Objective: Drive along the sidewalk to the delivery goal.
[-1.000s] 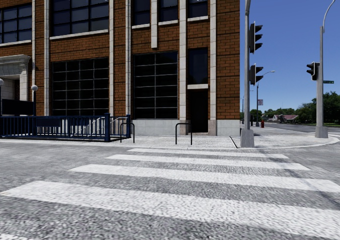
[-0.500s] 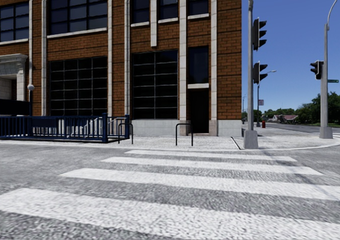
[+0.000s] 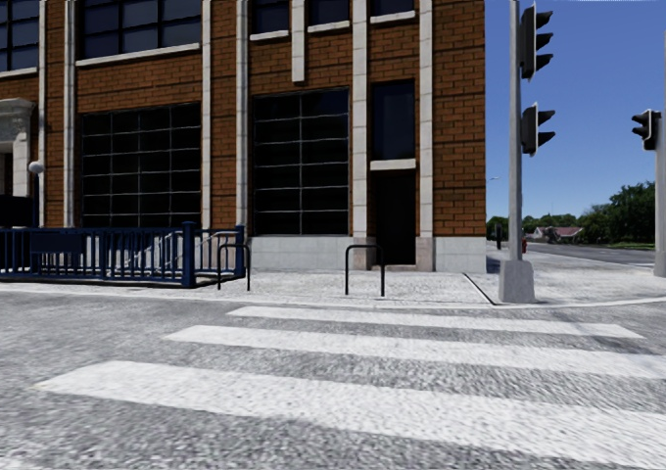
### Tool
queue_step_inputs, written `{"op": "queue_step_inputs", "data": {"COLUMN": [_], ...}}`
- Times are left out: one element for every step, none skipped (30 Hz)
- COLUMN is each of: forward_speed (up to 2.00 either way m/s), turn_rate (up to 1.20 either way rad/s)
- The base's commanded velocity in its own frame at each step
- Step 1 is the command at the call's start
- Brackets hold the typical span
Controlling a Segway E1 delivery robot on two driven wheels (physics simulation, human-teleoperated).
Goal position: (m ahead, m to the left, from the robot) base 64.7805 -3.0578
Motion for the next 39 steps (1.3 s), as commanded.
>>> {"op": "queue_step_inputs", "data": {"forward_speed": [2.00,2.00,2.00,2.00,2.00,2.00,2.00,2.00,2.00,2.00,2.00,2.00,2.00,2.00,2.00,2.00,2.00,2.00,2.00,2.00,2.00,2.00,1.95,1.88,1.84,1.75,1.75,1.65,1.59,1.57,1.56,1.55,1.55,1.54,1.53,1.53,1.53,1.52,1.52], "turn_rate": [0.00,0.00,0.00,0.00,0.00,0.00,0.00,-0.03,-0.03,-0.08,-0.11,-0.17,-0.24,-0.28,-0.28,-0.28,-0.28,-0.28,-0.28,-0.28,-0.28,-0.28,-0.28,-0.33,-0.36,-0.37,-0.37,-0.39,-0.40,-0.40,-0.47,-0.52,-0.52,-0.53,-0.53,-0.54,-0.54,-0.54,-0.54]}}
